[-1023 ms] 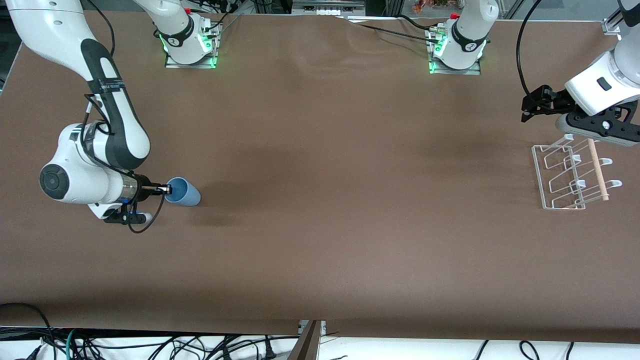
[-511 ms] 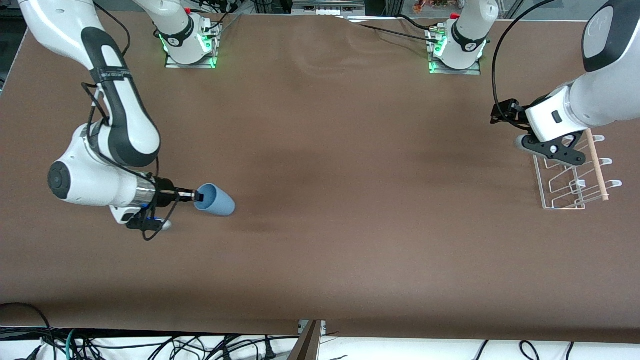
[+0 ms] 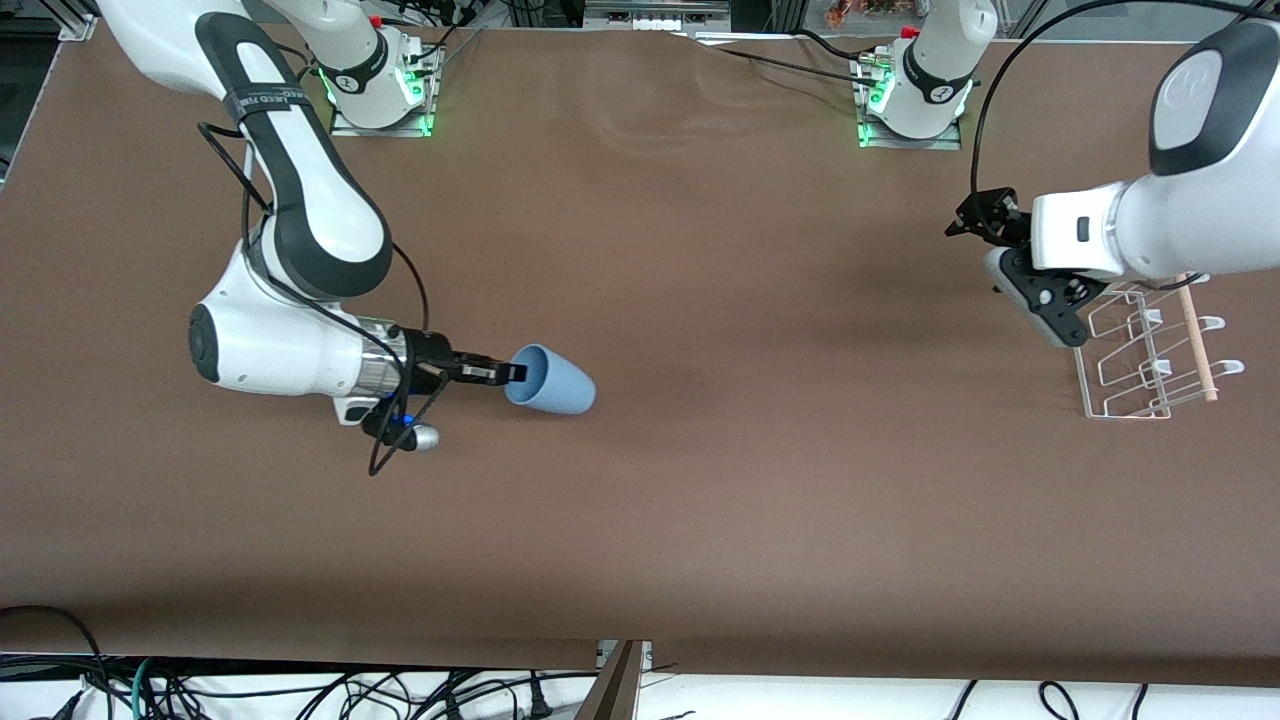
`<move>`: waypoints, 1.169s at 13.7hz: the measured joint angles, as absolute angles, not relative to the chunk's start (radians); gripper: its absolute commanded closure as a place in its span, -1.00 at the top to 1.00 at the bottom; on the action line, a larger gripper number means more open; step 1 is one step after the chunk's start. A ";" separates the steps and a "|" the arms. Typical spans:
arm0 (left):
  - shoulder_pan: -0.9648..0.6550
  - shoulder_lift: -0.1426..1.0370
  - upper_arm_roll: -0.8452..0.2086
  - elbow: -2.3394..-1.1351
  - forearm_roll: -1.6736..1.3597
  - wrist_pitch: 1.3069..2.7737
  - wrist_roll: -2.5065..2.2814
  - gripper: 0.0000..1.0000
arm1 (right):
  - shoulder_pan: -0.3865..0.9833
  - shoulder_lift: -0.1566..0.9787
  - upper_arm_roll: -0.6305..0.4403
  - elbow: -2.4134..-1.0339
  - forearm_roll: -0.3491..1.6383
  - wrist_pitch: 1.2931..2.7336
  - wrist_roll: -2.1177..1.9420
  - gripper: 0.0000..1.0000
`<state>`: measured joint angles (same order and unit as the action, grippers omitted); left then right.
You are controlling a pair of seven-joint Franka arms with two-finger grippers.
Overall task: Transfer cup to left arm and place on rack
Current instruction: 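Lift the cup with the right gripper while the left gripper approaches, then close the left gripper around the cup's open end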
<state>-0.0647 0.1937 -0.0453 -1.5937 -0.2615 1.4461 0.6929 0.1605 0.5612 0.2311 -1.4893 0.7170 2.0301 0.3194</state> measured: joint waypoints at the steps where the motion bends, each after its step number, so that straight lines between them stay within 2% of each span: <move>1: -0.072 0.207 -0.052 -1.594 -0.282 1.476 0.776 1.00 | 0.180 0.575 0.233 -1.465 0.763 2.030 0.345 -1.00; 5: -0.095 0.241 -0.076 -1.594 -0.380 1.601 1.044 1.00 | 0.267 0.629 0.236 -1.386 0.919 2.051 0.425 -1.00; 11: -0.113 0.266 -0.262 -1.624 -0.427 1.871 1.128 1.00 | 0.343 0.641 0.236 -1.370 1.096 2.138 0.459 -1.00; 16: -0.108 0.275 -0.274 -1.675 -0.492 2.076 1.248 1.00 | 0.349 0.641 0.241 -1.368 1.162 2.141 0.461 -1.00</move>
<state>-0.1078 0.2753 -0.2740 -1.6753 -0.4920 2.0758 1.2483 0.3493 0.6411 0.2409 -1.3684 1.1616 2.1406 0.4614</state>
